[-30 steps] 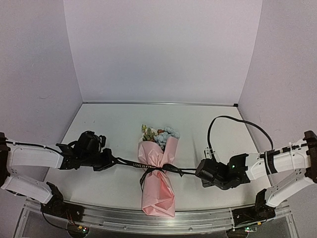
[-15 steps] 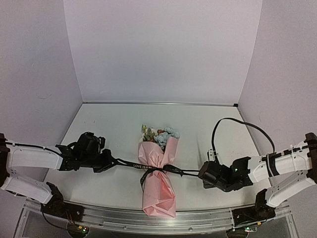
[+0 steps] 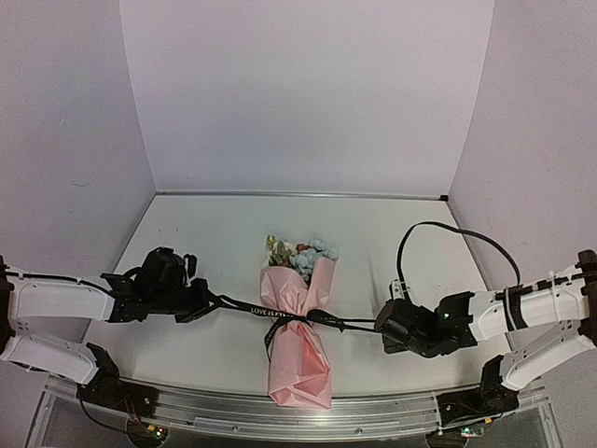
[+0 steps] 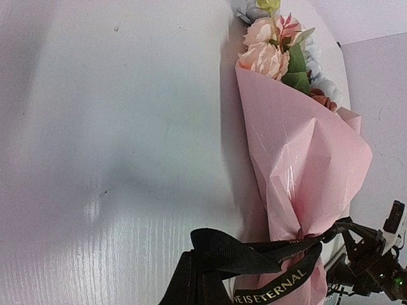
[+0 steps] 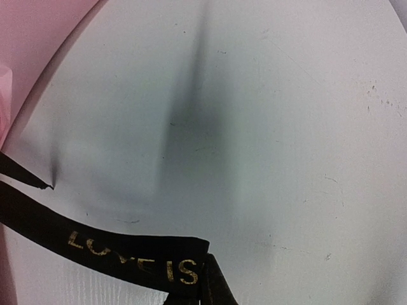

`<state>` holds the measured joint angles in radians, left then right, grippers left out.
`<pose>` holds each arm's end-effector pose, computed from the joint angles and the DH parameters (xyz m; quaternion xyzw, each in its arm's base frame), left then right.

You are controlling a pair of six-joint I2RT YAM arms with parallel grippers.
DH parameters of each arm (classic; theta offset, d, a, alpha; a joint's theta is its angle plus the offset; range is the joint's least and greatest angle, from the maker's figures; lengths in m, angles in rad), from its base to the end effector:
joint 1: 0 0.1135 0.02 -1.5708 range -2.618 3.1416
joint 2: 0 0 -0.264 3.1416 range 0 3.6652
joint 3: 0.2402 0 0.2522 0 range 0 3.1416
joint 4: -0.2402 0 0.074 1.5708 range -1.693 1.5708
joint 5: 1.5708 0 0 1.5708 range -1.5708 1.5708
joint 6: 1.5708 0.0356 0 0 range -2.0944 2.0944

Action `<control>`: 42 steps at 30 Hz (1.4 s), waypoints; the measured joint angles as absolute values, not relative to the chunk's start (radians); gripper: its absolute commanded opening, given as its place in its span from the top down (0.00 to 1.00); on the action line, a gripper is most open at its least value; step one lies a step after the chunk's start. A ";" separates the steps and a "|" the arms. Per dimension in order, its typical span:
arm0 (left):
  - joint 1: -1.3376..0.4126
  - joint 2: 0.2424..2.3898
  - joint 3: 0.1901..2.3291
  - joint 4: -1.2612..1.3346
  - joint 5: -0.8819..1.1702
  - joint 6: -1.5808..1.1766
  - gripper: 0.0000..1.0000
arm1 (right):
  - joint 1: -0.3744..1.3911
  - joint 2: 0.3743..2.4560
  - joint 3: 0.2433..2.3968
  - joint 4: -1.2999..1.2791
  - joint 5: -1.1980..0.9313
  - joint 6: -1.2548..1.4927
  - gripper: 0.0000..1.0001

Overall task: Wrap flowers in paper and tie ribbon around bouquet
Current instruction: Tie the half-tied ribbon around the folded bouquet, then adjust the ribbon on the folded bouquet.

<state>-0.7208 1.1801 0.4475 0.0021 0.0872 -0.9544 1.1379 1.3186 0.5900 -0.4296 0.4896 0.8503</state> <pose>0.1657 -0.1497 0.1653 -0.0886 0.9080 -0.3294 0.2432 0.1071 0.1919 0.1542 -0.0869 0.9469 0.0372 0.3072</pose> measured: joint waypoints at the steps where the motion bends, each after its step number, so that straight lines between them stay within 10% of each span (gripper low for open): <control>1: -0.721 1.177 0.447 0.002 0.087 -0.948 1.00 | 1.137 1.320 0.595 -0.436 0.484 0.844 1.00; 31: -0.689 1.399 0.819 -0.111 0.117 -0.561 1.00 | 1.092 1.357 0.622 -0.501 0.293 0.727 0.99; 42: -0.657 1.462 0.818 -0.132 0.155 -0.523 1.00 | 1.127 1.430 0.670 -0.548 0.122 0.667 0.65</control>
